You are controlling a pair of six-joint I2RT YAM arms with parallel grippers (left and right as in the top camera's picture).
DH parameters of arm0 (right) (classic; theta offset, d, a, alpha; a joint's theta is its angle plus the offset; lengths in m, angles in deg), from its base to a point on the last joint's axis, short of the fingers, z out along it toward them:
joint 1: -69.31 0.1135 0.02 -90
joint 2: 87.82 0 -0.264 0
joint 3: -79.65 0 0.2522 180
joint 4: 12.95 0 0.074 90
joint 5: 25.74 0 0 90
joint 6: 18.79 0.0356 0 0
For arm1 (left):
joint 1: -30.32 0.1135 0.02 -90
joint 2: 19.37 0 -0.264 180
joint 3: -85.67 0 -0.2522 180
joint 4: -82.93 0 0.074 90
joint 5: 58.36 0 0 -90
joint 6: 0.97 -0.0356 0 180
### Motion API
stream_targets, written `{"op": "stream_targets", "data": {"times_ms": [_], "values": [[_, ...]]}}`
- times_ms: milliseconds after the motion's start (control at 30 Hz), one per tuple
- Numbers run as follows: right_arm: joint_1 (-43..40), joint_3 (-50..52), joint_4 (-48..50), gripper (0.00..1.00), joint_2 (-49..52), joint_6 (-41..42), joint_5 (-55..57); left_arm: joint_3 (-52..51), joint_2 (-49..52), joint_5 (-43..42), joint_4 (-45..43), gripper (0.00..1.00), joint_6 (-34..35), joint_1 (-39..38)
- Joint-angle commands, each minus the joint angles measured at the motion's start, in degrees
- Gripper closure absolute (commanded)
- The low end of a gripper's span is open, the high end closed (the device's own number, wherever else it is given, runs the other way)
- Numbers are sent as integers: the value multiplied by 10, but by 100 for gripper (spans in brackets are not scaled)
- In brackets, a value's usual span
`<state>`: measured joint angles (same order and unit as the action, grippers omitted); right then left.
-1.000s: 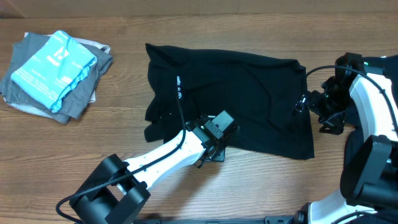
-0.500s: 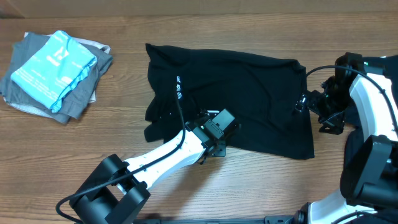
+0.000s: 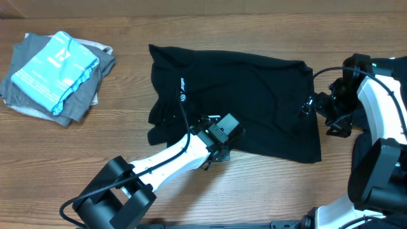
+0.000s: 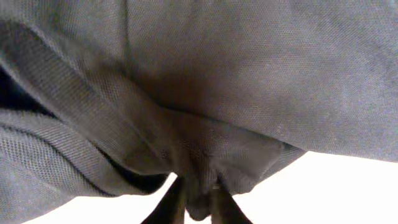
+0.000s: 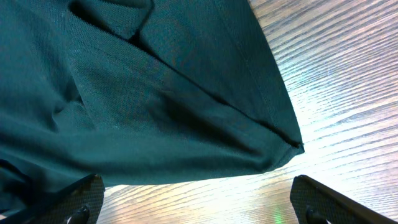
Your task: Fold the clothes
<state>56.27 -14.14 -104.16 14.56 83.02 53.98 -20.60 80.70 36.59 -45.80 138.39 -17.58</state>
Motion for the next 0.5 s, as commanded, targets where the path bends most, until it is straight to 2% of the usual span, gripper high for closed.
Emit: {"op": "stream_targets", "data": {"times_ms": [0,200,467], "values": [[-1,3,3,0,-10,1,-5,-3,5,5,-7,96,3,4],[-1,3,5,0,-10,1,-5,57,-8,0,39,96,-45,12],[-1,3,5,0,-10,1,-5,132,-14,-47,158,96,-51,20]]}}
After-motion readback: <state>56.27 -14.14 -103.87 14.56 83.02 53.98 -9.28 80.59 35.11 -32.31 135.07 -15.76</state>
